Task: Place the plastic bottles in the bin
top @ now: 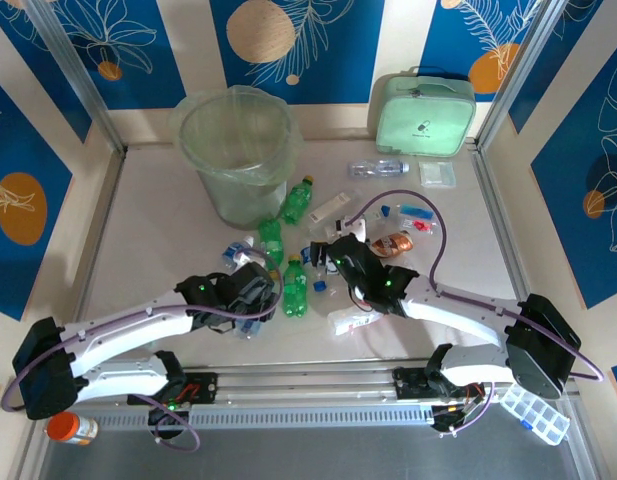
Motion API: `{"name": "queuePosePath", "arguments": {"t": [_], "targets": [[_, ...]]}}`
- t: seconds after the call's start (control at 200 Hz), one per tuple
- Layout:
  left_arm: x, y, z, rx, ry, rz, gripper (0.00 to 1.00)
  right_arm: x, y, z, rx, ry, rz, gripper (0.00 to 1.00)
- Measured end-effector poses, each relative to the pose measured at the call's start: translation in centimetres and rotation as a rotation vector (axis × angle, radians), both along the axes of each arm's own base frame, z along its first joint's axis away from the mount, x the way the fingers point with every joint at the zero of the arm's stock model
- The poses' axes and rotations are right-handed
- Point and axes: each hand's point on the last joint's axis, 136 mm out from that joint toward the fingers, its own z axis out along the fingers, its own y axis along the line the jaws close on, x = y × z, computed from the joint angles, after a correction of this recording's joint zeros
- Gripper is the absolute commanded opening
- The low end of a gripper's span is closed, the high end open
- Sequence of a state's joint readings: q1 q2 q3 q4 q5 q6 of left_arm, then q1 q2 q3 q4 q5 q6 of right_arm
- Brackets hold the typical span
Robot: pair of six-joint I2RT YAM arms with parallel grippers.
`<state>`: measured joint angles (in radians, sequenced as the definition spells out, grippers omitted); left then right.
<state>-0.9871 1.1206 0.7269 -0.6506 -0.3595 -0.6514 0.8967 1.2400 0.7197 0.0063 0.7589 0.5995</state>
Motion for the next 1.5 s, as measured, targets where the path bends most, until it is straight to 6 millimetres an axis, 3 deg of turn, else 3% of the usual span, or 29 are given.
{"name": "queuePosePath", "arguments": {"t": [0.405,0.67,0.825,1.03,1.316,1.501], "targets": [[-0.6,0.1,-5.1,0.016,0.071,0.043,0.79,0.3,-0.3,0.0,0.011,0.006,-0.012,0.81],[-0.5,-0.4,-5.9,-0.008,0.076,0.053,0.70,0.3,-0.3,0.0,0.011,0.006,-0.013,0.81],[-0.5,-0.5,-6.1,-0.023,0.074,0.063,0.58,0.3,-0.3,0.0,0.011,0.007,-0.014,0.81],[-0.6,-0.4,-5.9,-0.055,0.062,0.070,0.39,0.3,-0.4,-0.1,0.013,0.009,-0.016,0.81],[-1.1,-0.6,-4.5,-0.129,0.046,0.051,0.38,0.2,-0.5,-0.4,0.007,0.020,-0.021,0.81],[-1.4,-1.5,-1.0,-0.261,-0.007,-0.009,0.39,0.1,-0.6,-0.4,0.004,0.023,-0.021,0.81]]}}
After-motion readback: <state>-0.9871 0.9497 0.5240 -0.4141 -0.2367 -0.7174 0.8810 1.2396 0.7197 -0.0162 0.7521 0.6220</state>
